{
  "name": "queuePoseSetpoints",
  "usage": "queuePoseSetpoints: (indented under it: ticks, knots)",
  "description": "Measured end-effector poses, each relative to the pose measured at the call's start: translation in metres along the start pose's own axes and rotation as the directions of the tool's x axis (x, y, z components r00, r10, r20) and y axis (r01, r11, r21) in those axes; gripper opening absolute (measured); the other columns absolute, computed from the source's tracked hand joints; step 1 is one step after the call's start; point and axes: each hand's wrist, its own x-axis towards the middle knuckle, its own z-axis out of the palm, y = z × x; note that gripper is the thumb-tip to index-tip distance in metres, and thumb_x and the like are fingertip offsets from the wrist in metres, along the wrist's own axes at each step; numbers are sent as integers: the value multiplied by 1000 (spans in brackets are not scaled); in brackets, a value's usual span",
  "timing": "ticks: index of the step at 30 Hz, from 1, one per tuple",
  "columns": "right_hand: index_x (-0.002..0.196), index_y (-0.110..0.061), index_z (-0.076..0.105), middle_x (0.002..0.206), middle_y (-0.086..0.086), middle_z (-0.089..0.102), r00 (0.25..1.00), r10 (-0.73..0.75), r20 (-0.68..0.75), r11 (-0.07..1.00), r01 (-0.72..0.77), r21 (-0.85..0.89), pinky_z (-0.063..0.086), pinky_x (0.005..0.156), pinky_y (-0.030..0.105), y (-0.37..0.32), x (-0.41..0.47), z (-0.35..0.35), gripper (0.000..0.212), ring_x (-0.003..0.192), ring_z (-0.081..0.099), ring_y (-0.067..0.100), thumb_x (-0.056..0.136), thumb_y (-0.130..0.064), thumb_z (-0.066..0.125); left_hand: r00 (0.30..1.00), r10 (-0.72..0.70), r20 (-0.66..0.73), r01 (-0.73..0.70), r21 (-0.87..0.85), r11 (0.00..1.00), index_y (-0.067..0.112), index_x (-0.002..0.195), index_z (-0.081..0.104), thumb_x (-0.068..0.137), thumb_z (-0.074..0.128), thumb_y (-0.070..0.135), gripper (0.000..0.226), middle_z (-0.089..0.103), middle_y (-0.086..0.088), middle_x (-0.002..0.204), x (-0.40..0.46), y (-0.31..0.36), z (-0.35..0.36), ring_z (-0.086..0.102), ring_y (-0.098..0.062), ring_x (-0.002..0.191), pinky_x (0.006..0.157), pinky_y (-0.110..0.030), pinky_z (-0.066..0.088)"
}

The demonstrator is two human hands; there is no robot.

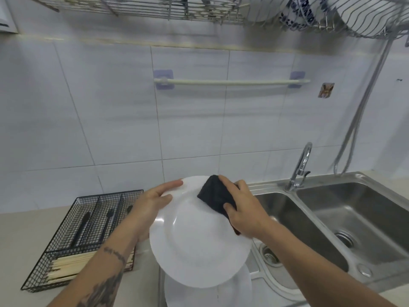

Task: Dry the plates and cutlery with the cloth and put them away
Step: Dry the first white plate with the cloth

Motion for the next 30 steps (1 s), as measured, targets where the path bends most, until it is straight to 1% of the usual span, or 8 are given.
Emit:
queuePoseSetpoints:
  ticks: [4,6,10,14,19,26,28,30]
  knots:
    - [150,-46,5,132,-9,28,1000,-7,1,983,7,-183,49,92,35,5,-10,-3,76,111,50,22,89,-38,50,999,-50,5,50,-38,998,33,105,80,99,49,-1,46,77,-6,111,4,-12,15,75,-27,90,72,-36,61]
    - [154,-36,-3,159,6,11,999,5,-52,867,-30,-498,24,115,53,10,-13,1,80,143,19,37,89,-42,43,998,-37,-53,33,-89,996,33,104,80,98,49,-1,47,77,-5,111,10,-16,25,75,-27,91,72,-36,60]
    - [157,-24,1,163,14,-15,988,137,-68,736,-147,-661,-10,109,72,4,-35,8,77,146,-24,37,88,-47,27,980,20,-200,-52,-156,986,38,103,79,97,51,-1,48,73,-5,121,19,-16,32,70,-33,106,91,-48,57]
    - [157,-23,6,164,11,-8,986,96,134,843,-9,-538,-17,110,67,-21,-74,32,78,149,-19,31,85,-52,13,971,43,-236,-82,-161,983,37,104,77,97,51,-1,47,74,-4,118,23,-14,38,70,-31,104,95,-49,55]
    - [146,-51,-22,162,7,-22,965,-34,260,973,91,-212,-21,111,61,-49,-58,49,67,146,-28,27,93,-54,20,982,26,-187,-57,-162,985,34,112,76,103,46,6,42,75,-3,116,23,-19,62,72,-23,104,85,-36,59]
    - [153,-30,21,165,11,0,998,-67,-2,791,52,-609,-5,109,73,-24,-19,17,65,150,-10,36,93,-55,26,986,-2,-169,-40,-246,968,25,121,72,104,41,5,41,73,-12,119,16,-15,55,70,-33,109,94,-46,55]
    - [144,-17,40,161,16,20,992,-119,-39,812,75,-579,8,115,66,-26,-19,19,63,150,7,36,90,-48,33,982,4,-189,-50,-238,970,28,116,74,104,42,6,41,74,-9,117,15,-14,49,71,-31,106,87,-43,57]
    - [150,-12,29,161,14,21,979,-199,45,855,196,-481,14,120,55,-28,-18,29,67,150,11,30,92,-45,31,982,7,-188,-54,-249,967,28,116,74,104,42,5,41,74,-10,117,16,-13,47,71,-31,107,90,-44,56]
